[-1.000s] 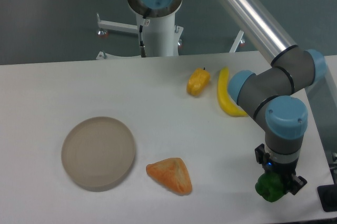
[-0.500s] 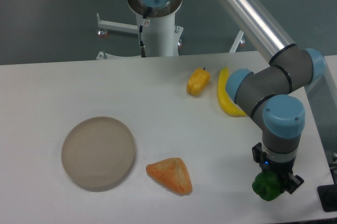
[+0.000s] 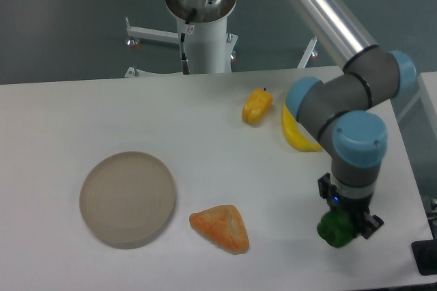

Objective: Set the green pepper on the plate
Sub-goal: 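Carry the green pepper over toward the beige plate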

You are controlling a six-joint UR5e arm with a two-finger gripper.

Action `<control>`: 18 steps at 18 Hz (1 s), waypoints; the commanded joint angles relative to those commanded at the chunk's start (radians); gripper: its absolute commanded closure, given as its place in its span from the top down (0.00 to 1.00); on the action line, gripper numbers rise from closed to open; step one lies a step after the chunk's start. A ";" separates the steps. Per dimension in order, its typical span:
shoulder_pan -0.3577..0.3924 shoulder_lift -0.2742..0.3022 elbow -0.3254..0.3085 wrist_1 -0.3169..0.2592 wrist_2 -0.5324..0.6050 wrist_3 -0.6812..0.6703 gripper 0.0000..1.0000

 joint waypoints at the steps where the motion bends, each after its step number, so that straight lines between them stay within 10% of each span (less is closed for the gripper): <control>1: -0.015 0.021 -0.017 -0.026 -0.002 -0.032 0.39; 9: -0.188 0.183 -0.170 -0.157 -0.002 -0.425 0.38; 18: -0.347 0.206 -0.220 -0.244 -0.118 -0.812 0.38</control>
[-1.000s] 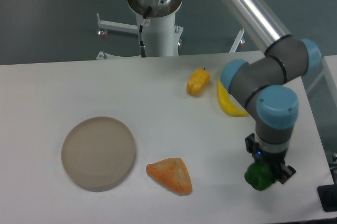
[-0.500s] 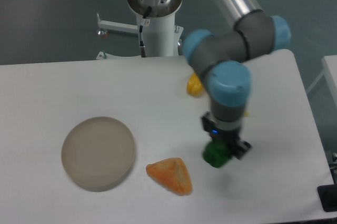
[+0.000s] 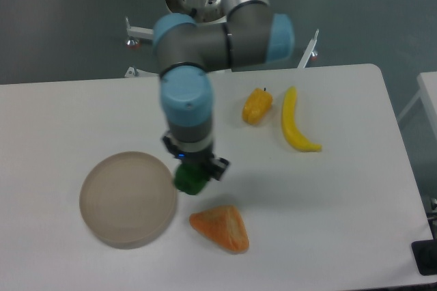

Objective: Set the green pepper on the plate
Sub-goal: 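Carry the green pepper over toward the beige plate, then lower the green pepper onto the center of the beige plate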

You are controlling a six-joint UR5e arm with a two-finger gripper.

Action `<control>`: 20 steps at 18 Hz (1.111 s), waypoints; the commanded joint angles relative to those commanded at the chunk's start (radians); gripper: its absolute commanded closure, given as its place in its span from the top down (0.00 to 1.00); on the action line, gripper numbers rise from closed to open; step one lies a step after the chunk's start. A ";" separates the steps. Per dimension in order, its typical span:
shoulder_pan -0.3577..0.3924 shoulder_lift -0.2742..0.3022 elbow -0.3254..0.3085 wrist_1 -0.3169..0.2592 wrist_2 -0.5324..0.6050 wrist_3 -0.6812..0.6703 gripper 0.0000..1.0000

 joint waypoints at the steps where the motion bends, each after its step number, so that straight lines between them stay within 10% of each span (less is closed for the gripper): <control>1: -0.020 0.000 -0.003 0.006 0.000 -0.024 0.38; 10: -0.091 -0.011 -0.153 0.264 0.005 -0.287 0.38; 20: -0.120 -0.040 -0.169 0.267 0.054 -0.290 0.38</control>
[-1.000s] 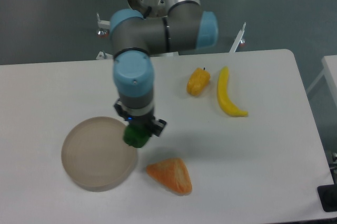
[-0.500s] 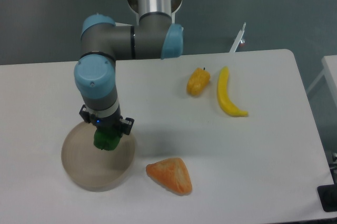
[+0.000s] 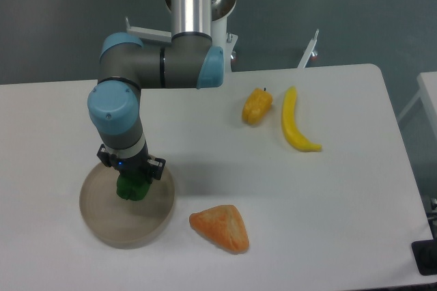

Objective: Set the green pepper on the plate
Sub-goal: 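Lower the green pepper onto the center of the beige plate, then open the gripper to release the green pepper on the plate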

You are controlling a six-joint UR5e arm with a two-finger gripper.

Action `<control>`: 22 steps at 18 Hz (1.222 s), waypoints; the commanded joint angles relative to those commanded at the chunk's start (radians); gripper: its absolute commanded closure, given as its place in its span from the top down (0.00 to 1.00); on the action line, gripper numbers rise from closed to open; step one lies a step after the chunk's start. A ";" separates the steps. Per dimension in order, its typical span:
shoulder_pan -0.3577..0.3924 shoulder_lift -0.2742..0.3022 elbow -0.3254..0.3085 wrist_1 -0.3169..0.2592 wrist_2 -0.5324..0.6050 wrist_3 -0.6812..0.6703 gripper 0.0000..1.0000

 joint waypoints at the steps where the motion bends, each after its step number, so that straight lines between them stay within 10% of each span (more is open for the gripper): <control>1: -0.005 0.000 0.000 0.000 0.000 0.002 0.38; 22: -0.031 -0.025 -0.003 -0.009 0.002 0.064 0.38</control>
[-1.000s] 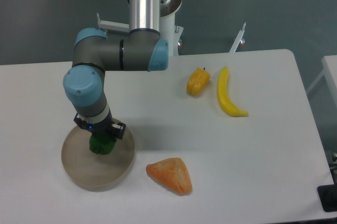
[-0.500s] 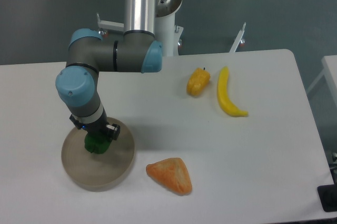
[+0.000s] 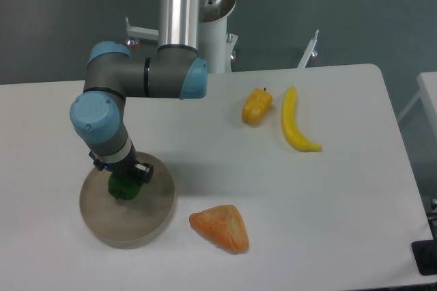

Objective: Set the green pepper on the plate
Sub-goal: 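Open the gripper to release the green pepper on the plate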

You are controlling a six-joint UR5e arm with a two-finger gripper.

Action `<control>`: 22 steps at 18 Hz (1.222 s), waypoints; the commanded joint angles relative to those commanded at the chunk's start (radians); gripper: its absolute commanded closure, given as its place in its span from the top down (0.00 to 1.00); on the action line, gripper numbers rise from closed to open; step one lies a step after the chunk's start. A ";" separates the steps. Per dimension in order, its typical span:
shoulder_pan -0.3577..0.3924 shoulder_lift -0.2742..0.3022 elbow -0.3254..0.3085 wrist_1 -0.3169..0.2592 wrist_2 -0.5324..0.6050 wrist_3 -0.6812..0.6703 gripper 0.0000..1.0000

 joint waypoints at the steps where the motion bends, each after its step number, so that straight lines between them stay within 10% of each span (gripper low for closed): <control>1: 0.002 0.000 0.000 0.000 0.000 -0.002 0.39; 19: 0.000 -0.018 0.000 0.003 0.000 -0.002 0.39; 22: 0.002 -0.018 0.000 0.005 -0.002 -0.002 0.66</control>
